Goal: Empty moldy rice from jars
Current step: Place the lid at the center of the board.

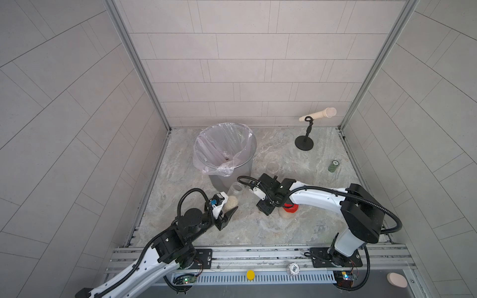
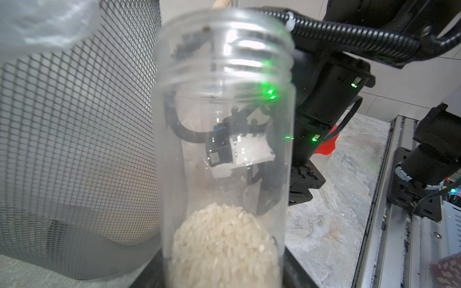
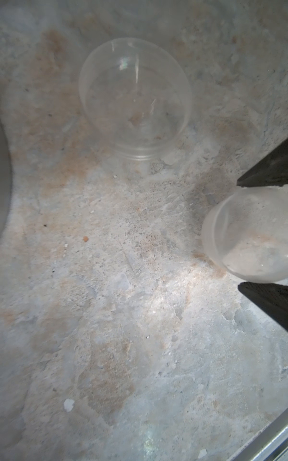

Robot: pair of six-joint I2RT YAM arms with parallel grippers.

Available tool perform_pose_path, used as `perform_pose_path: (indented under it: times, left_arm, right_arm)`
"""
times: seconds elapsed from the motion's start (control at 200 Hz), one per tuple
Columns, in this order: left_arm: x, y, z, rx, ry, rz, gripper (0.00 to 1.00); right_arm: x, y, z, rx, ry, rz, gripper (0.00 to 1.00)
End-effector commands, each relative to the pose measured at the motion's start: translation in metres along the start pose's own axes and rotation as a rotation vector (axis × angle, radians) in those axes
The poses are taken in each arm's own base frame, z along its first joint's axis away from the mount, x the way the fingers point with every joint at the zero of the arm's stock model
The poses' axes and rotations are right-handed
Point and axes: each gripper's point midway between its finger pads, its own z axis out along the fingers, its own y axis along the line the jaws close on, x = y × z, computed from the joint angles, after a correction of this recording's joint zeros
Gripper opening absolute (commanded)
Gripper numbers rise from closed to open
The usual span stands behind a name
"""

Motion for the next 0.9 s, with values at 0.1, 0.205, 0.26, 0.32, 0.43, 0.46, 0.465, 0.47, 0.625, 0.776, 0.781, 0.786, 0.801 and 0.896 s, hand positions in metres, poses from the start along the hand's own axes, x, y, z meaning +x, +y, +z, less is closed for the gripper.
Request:
perform_pose_path:
  times: [0.1, 0.205, 0.26, 0.32, 0.43, 0.46, 0.465, 0.47, 0.625, 0.776, 0.781, 0.786, 0.801, 0.896]
  left_arm:
    - [-0.011, 0.001, -0.002, -0.005, -0.041, -0.011, 0.15]
    - [-0.010, 0.001, -0.002, -0.005, -0.039, -0.010, 0.15]
    - [-0.011, 0.001, -0.002, -0.005, -0.041, -0.010, 0.15]
    - [-0.011, 0.001, -0.002, -0.003, -0.040, -0.010, 0.15]
    - [-0.014, 0.001, -0.003, -0.005, -0.047, -0.013, 0.15]
    - [-0.015, 0.001, -0.004, -0.002, -0.051, -0.014, 0.15]
    - [-0.016, 0.001, -0.004, -0.002, -0.051, -0.015, 0.15]
    - [-0.016, 0.001, -0.004, -0.002, -0.051, -0.016, 0.15]
    - [-0.027, -0.001, -0.008, 0.010, -0.078, -0.026, 0.15]
    - [-0.028, -0.002, -0.008, 0.012, -0.076, -0.032, 0.15]
    - [-0.028, -0.002, -0.008, 0.012, -0.075, -0.032, 0.15]
    - [-0.028, -0.002, -0.008, 0.013, -0.073, -0.032, 0.15]
    - [-0.027, -0.002, -0.007, 0.012, -0.072, -0.034, 0.15]
    - [-0.041, -0.002, -0.010, 0.013, -0.092, -0.041, 0.15]
  right_arm:
    - [0.008, -0.001, 0.004, 0.015, 0.047, 0.000, 0.63]
    - [0.007, -0.002, 0.003, 0.019, 0.043, 0.003, 0.64]
    - [0.006, -0.003, 0.000, 0.024, 0.037, 0.006, 0.64]
    - [0.003, -0.002, -0.005, 0.022, 0.029, 0.006, 0.64]
    - [-0.003, 0.000, -0.017, 0.013, 0.000, 0.007, 0.64]
    - [-0.004, 0.002, -0.021, 0.006, -0.009, 0.008, 0.64]
    - [-0.004, 0.002, -0.021, 0.006, -0.011, 0.009, 0.64]
    - [-0.005, 0.002, -0.022, 0.006, -0.014, 0.011, 0.64]
    - [-0.004, 0.003, -0.047, -0.001, -0.076, 0.037, 0.64]
    - [-0.006, 0.001, -0.079, 0.003, -0.162, 0.065, 0.63]
    - [-0.006, 0.000, -0.081, 0.003, -0.168, 0.067, 0.63]
    - [-0.006, 0.000, -0.082, 0.003, -0.171, 0.068, 0.63]
    - [-0.007, 0.000, -0.085, 0.002, -0.177, 0.070, 0.63]
    - [-0.012, -0.001, -0.111, -0.002, -0.252, 0.099, 0.61]
